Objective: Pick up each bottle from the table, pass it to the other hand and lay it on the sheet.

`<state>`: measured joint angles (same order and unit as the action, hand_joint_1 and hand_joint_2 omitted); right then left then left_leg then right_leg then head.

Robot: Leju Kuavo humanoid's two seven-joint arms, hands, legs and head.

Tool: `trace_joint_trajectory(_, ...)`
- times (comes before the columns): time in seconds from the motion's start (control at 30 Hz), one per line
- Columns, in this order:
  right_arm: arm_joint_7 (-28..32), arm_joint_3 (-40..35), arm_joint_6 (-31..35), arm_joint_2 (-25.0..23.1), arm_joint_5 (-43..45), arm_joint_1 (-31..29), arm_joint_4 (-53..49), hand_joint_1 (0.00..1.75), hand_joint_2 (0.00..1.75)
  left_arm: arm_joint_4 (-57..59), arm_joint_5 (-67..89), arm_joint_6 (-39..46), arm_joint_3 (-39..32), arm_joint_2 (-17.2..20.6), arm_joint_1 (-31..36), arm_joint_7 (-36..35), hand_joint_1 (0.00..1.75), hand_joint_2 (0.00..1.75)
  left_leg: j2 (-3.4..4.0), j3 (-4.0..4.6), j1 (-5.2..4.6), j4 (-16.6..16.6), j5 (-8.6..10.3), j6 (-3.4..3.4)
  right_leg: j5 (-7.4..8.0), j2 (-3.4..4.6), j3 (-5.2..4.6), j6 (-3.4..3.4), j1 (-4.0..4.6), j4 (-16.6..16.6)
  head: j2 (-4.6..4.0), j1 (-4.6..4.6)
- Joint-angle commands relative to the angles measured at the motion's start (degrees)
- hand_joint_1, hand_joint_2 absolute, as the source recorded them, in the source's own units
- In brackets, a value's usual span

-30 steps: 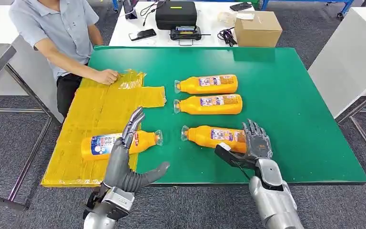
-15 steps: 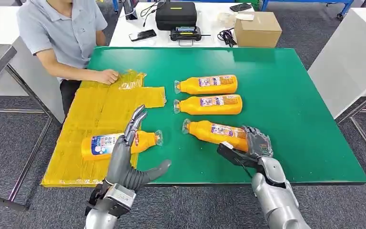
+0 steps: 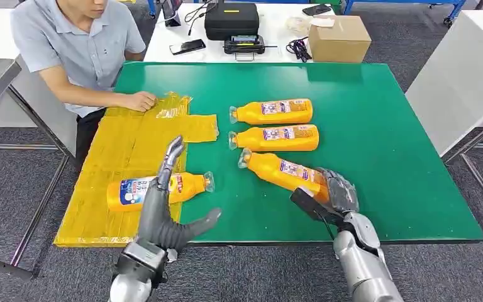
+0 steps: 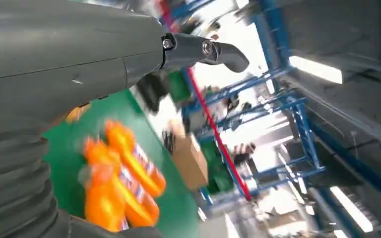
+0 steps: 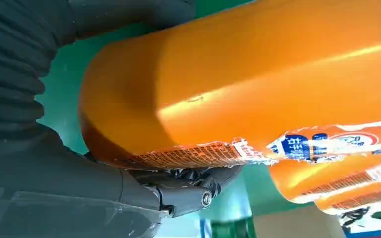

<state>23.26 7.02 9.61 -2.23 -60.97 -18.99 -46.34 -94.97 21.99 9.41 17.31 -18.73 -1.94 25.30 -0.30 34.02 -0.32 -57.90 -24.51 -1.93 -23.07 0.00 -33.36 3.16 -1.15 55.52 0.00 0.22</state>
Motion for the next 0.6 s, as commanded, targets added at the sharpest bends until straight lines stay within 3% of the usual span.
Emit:
trace_joint_trajectory(0.03, 5.3, -2.8, -9.8, -5.6, 16.0, 10.5, -22.6, 1.50, 1.75, 14.8, -19.5, -3.5, -2.4, -1.3, 1.4, -3.8, 0.00, 1.75, -0.04, -0.10, 0.05, 0.1, -0.03, 0.14, -0.06, -0.06, 0.12, -0.16, 0.06, -0.1, 0.00, 0.00)
trace_joint_trajectory(0.17, 5.1, -3.8, -10.1, -5.7, 17.2, 11.3, -24.5, 1.50, 1.75, 14.8, -19.8, -3.4, -2.5, -1.3, 1.5, -4.0, 0.00, 1.75, -0.07, 0.27, 0.03, 0.0, -0.04, 0.10, -0.06, -0.05, -0.21, -0.13, 0.03, 0.0, 0.00, 0.00)
trace_joint_trajectory(0.27, 6.6, -7.2, -13.3, -5.6, 21.5, 12.3, -27.9, 1.75, 1.75, 18.0, -26.5, -6.1, -2.5, -1.3, 2.3, -6.8, 0.00, 1.75, -0.12, 0.43, 0.04, 0.0, -0.04, 0.08, -0.08, 0.00, -0.34, -0.10, 0.04, 0.0, 0.00, -0.02)
trace_joint_trajectory(0.6, 7.1, -15.7, -16.4, -6.3, 29.7, 9.4, -25.2, 1.75, 1.75, 22.2, -29.9, -12.5, -1.4, -1.3, 5.2, -4.5, 0.00, 1.75, -0.13, 0.55, 0.03, 0.0, -0.03, 0.09, -0.05, 0.01, -0.47, -0.11, 0.03, 0.0, 0.00, -0.02)
